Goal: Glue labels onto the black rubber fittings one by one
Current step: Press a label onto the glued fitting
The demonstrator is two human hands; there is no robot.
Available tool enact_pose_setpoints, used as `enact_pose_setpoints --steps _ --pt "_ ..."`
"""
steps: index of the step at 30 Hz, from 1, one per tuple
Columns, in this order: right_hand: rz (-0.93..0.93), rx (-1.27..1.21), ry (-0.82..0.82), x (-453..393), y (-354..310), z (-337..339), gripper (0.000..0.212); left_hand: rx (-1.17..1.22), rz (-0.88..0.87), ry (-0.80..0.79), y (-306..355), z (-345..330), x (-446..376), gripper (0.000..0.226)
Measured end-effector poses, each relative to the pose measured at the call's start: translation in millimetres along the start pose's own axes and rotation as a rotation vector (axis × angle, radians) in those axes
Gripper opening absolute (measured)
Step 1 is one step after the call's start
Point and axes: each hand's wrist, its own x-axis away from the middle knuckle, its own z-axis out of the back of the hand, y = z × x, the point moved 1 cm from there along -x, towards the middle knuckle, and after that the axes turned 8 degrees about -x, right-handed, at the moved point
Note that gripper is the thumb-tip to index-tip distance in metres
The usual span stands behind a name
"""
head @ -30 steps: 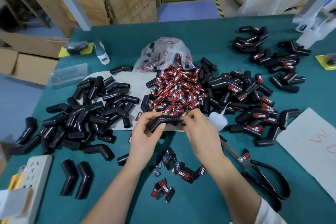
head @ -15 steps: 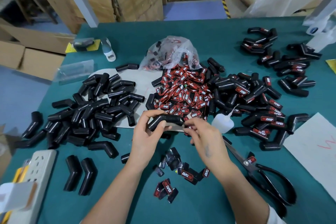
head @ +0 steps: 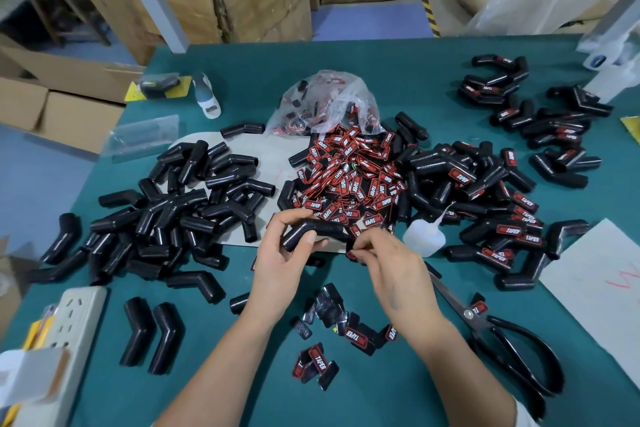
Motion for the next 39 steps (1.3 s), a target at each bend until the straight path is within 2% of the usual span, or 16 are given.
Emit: enact_pose_setpoints --steps 2,4,10,14,17,22,26,30,36,39 --pt "-0.174 -0.440 -0.045 2.0 -3.8 2.4 0.028 0.004 -0.013 0.028 0.4 0.7 -0.1 0.031" --pt "-0.210 -0.693 -0.075 2.6 -8.7 6.4 0.032 0.038 -0.016 0.053 1.7 1.0 -0.6 0.034" --pt "-0.241 -0.951 -0.200 0.8 -15.4 14.5 0.031 0.104 -0.051 0.024 10.0 0.1 -1.0 0.037" --pt "-0.231 -1.089 -0.193 0.9 -20.3 17.3 0.014 0.081 -0.041 -0.017 11.4 -1.8 1.4 0.041" --pt "-0.143 -1.089 -0.135 1.8 -24.1 18.7 0.007 0.015 -0.076 -0.047 12.7 -2.0 3.8 0.041" --pt "-0.120 -1.052 0.001 5.2 -21.4 20.2 0.006 0.081 -0.060 -0.082 12.1 -4.5 8.1 0.034" --pt "-0.095 -0.996 0.046 5.9 -21.3 17.6 0.013 0.100 -0.038 -0.108 13.6 -2.3 7.9 0.023" --pt "-0.056 -0.956 0.037 6.0 -20.6 13.9 0.005 0.075 -0.061 -0.149 17.1 -1.7 8.1 0.035" --pt "-0.211 -1.070 -0.013 5.2 -17.9 5.9 0.033 0.104 -0.057 -0.137 16.3 -2.5 8.2 0.039" --pt "-0.227 -1.093 0.004 5.0 -16.1 4.9 0.036 0.138 -0.041 -0.134 15.2 -3.2 7.1 0.040"
